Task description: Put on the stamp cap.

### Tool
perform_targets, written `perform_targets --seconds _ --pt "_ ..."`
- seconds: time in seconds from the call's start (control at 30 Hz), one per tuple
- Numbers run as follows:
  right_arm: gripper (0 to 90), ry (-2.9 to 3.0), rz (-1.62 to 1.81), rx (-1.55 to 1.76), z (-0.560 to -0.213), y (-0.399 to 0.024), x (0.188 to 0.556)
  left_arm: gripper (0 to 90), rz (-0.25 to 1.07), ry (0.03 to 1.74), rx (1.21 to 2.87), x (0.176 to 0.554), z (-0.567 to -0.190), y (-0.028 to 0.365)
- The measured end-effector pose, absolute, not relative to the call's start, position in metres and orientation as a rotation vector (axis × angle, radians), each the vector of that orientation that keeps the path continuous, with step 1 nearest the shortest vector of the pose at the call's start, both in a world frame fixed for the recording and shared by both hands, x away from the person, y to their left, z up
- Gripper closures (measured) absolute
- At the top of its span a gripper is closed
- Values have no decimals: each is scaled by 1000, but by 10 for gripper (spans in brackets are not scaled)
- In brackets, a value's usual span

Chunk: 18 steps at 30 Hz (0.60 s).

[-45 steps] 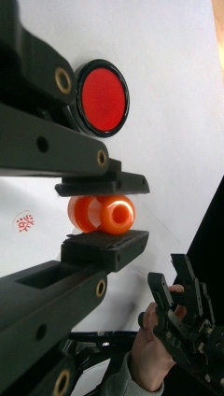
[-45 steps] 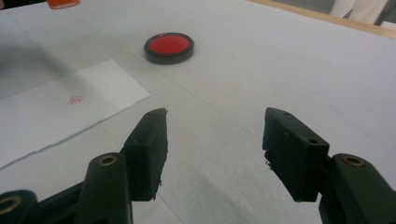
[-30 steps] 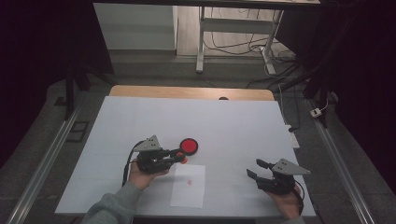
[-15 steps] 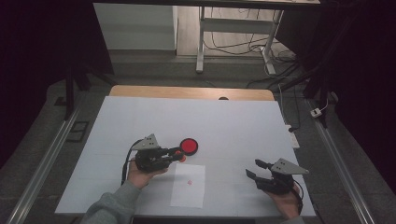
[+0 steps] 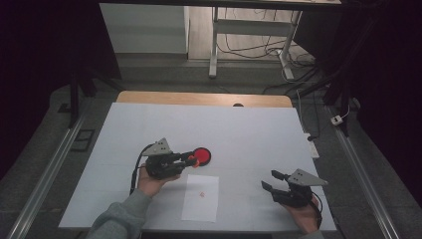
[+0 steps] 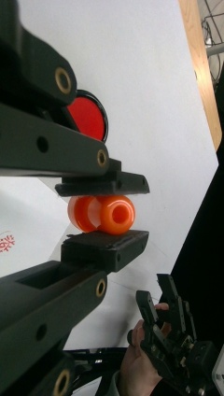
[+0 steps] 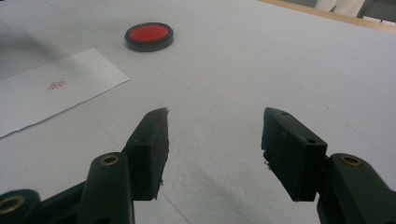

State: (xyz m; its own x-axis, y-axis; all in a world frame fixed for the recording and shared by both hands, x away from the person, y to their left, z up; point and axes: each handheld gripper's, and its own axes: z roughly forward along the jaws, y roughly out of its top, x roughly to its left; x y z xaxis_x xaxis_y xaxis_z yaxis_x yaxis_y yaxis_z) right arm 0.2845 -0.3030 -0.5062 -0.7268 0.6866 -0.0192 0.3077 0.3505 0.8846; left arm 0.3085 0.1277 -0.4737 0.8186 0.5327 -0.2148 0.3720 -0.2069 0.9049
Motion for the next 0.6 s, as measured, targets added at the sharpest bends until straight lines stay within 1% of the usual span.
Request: perform_targets --seconds 0.27,0.6 --pt "411 2235 1327 871 -507 -303 285 722 205 705 1839 314 -474 128" --pt "412 2239 1323 868 -507 -302 285 722 267 766 1863 325 -481 135"
